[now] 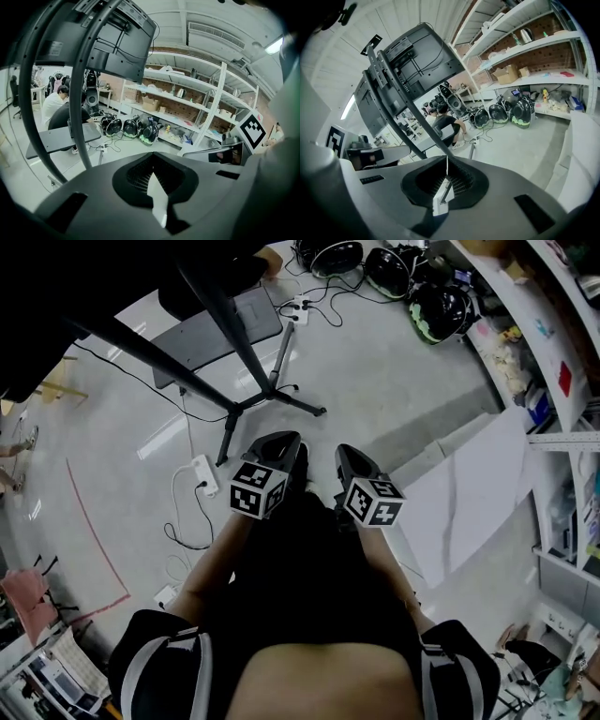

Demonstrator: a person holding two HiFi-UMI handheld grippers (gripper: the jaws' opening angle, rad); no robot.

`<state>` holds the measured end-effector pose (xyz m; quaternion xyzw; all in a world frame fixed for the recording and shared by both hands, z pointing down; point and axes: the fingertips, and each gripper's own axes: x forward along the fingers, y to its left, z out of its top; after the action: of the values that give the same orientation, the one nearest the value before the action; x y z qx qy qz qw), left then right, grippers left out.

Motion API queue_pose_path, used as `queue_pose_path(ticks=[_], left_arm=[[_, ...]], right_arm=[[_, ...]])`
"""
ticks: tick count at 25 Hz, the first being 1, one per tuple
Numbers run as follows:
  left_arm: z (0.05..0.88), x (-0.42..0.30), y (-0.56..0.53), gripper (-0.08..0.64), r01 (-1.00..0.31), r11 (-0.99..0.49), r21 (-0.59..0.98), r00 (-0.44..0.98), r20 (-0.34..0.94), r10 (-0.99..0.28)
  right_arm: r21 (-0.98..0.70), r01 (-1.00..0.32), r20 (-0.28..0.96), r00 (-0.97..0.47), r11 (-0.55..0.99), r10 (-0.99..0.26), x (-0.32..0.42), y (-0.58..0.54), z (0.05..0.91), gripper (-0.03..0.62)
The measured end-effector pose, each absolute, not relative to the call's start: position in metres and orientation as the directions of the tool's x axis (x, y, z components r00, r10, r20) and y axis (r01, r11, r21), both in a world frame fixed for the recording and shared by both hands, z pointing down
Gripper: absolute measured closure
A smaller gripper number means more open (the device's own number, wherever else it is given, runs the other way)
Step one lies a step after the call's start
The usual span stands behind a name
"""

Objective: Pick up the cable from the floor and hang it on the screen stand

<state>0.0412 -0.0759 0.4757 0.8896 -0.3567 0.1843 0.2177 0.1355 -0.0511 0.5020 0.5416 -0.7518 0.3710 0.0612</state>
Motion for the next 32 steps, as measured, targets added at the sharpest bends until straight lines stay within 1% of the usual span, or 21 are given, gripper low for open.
queue_pose_path(ticks=[6, 14, 18, 23, 25, 32], left_arm=[[0.474, 0.070, -0.131, 0.552, -0.667, -0.708, 0.235, 0.711, 0.484, -0.509], [0.501, 0.092, -0.208, 0.552, -0.614, -0.769, 0.175, 0.721, 0.520, -0.458], [0.534, 0.096, -0.248, 0.552, -0.600, -0.777, 0.190, 0.718, 0.555, -0.419], [0.583, 0.094, -0.287, 0.552, -0.637, -0.709, 0.301, 0.714, 0.578, -0.396], [0.605, 0.093, -0.302, 0.552, -0.649, -0.689, 0.322, 0.709, 0.583, -0.395], [0.692, 0.102, -0.327, 0.552, -0.640, -0.705, 0.304, 0.684, 0.644, -0.343]], right_arm=[[-0.459, -0.880, 0.496, -0.368, 0.123, -0.786, 0.166, -0.094, 0.505, 0.568], [-0.420, -0.890, 0.485, -0.385, 0.176, -0.785, 0.177, -0.167, 0.514, 0.568], [-0.425, -0.892, 0.486, -0.370, 0.155, -0.792, 0.177, -0.207, 0.532, 0.566], [-0.450, -0.886, 0.486, -0.351, 0.115, -0.800, 0.175, -0.241, 0.563, 0.568], [-0.459, -0.882, 0.486, -0.350, 0.106, -0.801, 0.174, -0.254, 0.579, 0.568], [-0.499, -0.864, 0.478, -0.336, 0.064, -0.812, 0.186, -0.279, 0.641, 0.568]])
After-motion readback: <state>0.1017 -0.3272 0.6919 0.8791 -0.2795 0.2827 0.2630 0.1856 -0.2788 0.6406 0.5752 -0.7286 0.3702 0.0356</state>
